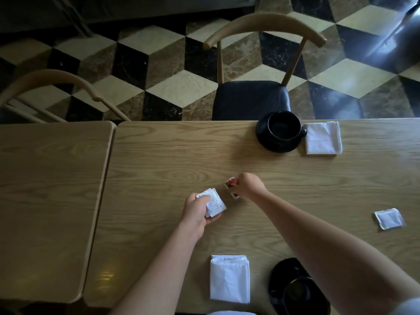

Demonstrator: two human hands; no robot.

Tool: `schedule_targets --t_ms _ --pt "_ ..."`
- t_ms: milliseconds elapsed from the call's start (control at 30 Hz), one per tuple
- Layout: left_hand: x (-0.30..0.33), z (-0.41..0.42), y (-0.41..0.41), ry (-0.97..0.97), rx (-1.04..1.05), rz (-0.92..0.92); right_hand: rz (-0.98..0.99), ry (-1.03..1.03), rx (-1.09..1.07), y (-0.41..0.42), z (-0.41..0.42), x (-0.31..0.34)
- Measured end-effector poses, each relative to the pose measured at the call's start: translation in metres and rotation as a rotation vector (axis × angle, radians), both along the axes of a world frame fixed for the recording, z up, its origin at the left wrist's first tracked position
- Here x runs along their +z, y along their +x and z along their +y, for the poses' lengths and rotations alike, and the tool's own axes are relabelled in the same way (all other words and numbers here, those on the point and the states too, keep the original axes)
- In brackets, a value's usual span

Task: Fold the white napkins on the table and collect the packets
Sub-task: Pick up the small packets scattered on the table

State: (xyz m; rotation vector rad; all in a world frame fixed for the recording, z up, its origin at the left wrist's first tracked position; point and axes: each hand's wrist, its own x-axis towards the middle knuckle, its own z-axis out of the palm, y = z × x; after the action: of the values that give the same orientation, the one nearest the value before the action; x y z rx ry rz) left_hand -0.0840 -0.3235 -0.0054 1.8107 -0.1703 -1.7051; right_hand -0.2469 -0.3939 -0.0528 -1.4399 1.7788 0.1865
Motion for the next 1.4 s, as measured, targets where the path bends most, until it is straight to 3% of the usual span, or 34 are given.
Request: schedule_targets --t_ms 100,200,533,767,833,1067,1200,1400 --pt "0.010 0.013 -0.006 -0.034 -0.007 0.012 -0.481 0.084 -0.343 0.004 0.042 0.021" --pt "0.025 0.030 -0.016 -0.099 -0.094 0.080 -0.674 0.002 -0.464 -0.003 0.094 0.051" --pt "0.072 0.104 -0.121 -0.190 -0.568 0.389 -0.329 -0.442 -0.746 -0.081 0.232 0.135" --pt "0.099 0.153 -0.178 -0.132 -0.650 0.386 -0.318 -0.510 -0.911 -0.143 0.307 0.168" --pt "0.100 0.155 -0.189 -0.140 -0.628 0.390 -0.227 -0.537 -0.956 -0.168 0.317 0.163" --pt "0.079 0.142 -0.238 -0.176 -0.565 0.307 0.075 -0.448 -0.755 -0.261 0.282 0.126" --pt "0.057 0.132 -0.284 -0.141 -0.430 0.250 0.241 -0.323 -0.415 -0.323 0.224 0.087" --pt "0.034 0.117 -0.347 -0.029 -0.304 0.177 0.187 -0.308 0.026 -0.385 0.167 0.026"
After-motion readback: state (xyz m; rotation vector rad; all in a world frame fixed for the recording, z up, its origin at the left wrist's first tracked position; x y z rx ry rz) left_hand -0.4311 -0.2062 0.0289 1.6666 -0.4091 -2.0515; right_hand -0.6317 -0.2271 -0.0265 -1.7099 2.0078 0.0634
